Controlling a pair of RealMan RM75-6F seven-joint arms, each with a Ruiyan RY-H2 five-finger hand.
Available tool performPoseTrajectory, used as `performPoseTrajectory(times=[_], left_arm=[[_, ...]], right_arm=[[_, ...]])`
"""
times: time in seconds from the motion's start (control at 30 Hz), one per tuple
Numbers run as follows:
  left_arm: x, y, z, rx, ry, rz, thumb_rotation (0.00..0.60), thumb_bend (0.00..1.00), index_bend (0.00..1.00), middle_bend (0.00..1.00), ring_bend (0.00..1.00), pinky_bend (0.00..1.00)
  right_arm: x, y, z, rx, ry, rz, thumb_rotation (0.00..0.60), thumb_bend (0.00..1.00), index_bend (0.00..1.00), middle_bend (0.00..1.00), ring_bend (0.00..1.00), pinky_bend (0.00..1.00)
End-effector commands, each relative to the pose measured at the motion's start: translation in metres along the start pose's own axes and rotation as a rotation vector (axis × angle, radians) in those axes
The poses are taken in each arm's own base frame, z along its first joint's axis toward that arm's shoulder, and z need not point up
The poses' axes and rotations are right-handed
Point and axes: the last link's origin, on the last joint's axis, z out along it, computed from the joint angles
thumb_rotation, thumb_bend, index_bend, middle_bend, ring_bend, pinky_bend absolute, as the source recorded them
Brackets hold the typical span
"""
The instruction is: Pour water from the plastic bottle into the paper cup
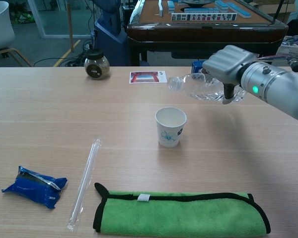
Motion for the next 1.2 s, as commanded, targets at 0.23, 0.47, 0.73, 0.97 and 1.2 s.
performPoseTrajectory(times=[0.23,0.47,0.73,0.97,1.2], left_arm=[[-0.001,0.000,0.000,0.000,-0.004,0.003,0.600,0.33,0.28,0.51,0.48,0.74],[-0.001,0.001,0.000,-0.001,-0.005,0.004,0.600,0.33,0.28,0.51,0.48,0.74],[-0.002,0.001,0.000,0.001,-0.008,0.003,0.600,0.33,0.28,0.51,0.48,0.74],[-0.002,0.001,0.000,0.002,-0.010,0.003,0.600,0.33,0.28,0.51,0.48,0.74],[-0.003,0.001,0.001,0.002,-0.014,0.005,0.600,0.33,0.28,0.51,0.48,0.74]], right_arm=[[0.008,-0.007,-0.002,0.023,0.050,-0.165,0.600,0.21,0.64,0.61,0.50,0.49],[0.013,-0.009,-0.004,0.019,0.068,-0.253,0.600,0.21,0.64,0.61,0.50,0.49],[0.015,-0.007,-0.006,0.010,0.073,-0.288,0.600,0.21,0.64,0.61,0.50,0.49],[0.017,-0.005,-0.008,0.008,0.084,-0.351,0.600,0.21,0.64,0.61,0.50,0.49],[0.018,-0.003,-0.011,0.005,0.086,-0.363,0.600,0.21,0.64,0.61,0.50,0.49]])
